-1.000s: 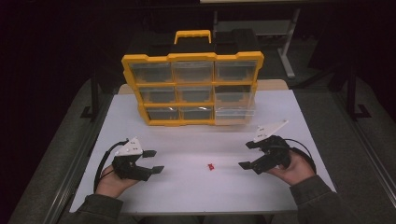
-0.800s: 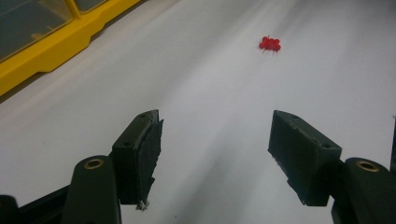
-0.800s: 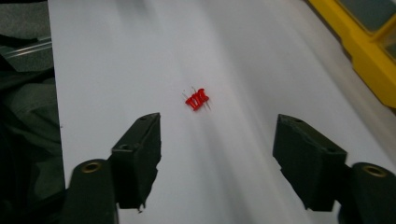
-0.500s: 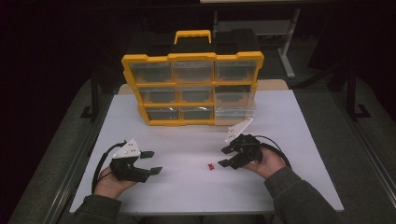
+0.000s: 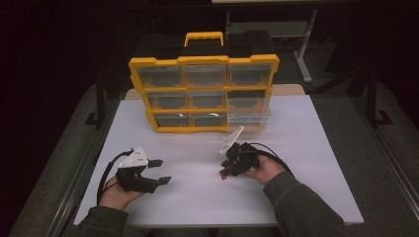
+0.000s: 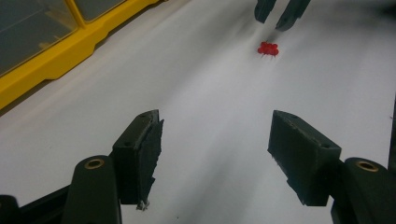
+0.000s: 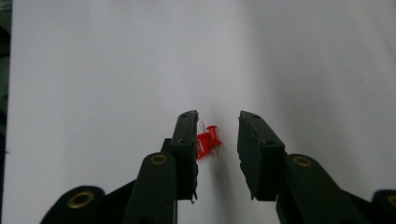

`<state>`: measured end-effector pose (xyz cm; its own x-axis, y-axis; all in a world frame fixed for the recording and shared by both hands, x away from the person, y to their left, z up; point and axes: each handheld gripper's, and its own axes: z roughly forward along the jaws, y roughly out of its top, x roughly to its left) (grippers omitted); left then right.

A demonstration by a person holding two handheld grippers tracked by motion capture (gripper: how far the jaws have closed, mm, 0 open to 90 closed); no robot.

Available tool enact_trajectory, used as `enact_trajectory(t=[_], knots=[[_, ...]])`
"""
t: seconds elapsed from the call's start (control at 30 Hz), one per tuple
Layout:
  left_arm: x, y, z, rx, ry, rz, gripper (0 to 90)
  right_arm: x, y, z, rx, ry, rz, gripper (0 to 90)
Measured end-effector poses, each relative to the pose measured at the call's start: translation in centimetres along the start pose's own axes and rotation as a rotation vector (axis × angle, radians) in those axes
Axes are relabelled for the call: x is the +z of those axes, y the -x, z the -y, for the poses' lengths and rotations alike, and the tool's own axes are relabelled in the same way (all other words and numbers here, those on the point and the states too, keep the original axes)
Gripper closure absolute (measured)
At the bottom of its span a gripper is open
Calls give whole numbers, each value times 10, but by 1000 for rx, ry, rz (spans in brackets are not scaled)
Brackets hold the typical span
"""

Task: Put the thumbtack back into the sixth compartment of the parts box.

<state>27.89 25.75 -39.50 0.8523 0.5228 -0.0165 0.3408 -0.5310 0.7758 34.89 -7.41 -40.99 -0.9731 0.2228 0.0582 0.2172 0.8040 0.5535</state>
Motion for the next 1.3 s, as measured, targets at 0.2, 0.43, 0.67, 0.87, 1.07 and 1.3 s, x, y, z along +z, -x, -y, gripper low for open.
enact_trajectory(t=[0.2, 0.43, 0.67, 0.87, 1.07, 1.3], knots=[[0, -1, 0, 2, 2, 2, 342, 10, 5, 1, 15, -27, -15, 724], [-1, -2, 1, -14, 20, 12, 340, 15, 7, 1, 21, -39, -29, 757], [-2, -2, 0, -17, 28, 9, 337, 19, 9, 1, 13, -48, -26, 769], [-1, -3, 1, -11, 27, 8, 337, 22, 12, 0, -7, -56, -11, 792], [-5, -3, 0, -26, 43, 15, 337, 24, 14, 1, -9, -58, -11, 808], [-3, -4, 3, -29, 37, 14, 335, 24, 17, 1, 3, -43, -31, 817]])
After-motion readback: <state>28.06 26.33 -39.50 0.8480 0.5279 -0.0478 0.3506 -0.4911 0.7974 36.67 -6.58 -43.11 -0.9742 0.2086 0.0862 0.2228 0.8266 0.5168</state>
